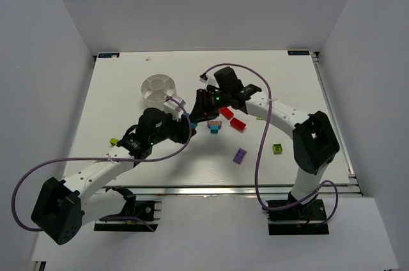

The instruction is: Sort the legos into containers by color

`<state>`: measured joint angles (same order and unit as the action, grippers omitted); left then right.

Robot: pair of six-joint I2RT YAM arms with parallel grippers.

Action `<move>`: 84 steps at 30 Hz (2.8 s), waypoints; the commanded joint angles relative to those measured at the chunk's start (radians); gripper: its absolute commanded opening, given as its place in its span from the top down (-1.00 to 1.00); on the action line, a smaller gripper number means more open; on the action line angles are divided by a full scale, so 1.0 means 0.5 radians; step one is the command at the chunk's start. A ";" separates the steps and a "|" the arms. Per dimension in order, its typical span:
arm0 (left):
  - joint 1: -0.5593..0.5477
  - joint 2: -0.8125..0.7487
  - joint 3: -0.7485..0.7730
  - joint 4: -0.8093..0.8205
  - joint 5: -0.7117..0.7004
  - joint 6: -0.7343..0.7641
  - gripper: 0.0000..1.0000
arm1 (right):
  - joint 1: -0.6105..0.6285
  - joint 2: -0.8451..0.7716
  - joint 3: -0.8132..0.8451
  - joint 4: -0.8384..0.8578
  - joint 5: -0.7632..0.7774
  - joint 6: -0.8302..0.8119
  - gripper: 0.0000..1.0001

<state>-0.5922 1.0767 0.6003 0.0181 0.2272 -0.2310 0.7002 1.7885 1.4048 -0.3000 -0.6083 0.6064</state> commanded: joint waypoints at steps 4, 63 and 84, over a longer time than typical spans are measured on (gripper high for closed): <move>-0.009 -0.052 0.039 0.007 0.027 0.014 0.59 | 0.014 0.015 0.102 0.060 -0.093 -0.038 0.71; 0.829 -0.153 0.926 -1.015 -0.457 -0.836 0.59 | -0.029 1.151 0.629 2.560 0.238 -1.019 1.00; 0.872 -0.205 0.904 -1.076 -0.399 -0.824 0.59 | -0.029 1.304 0.694 2.564 0.259 -1.133 0.31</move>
<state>-0.1635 0.9970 1.0470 -0.5140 -0.0002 -0.6441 0.6876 2.4325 1.7336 0.9016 -0.4850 0.0666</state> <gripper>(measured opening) 0.586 0.414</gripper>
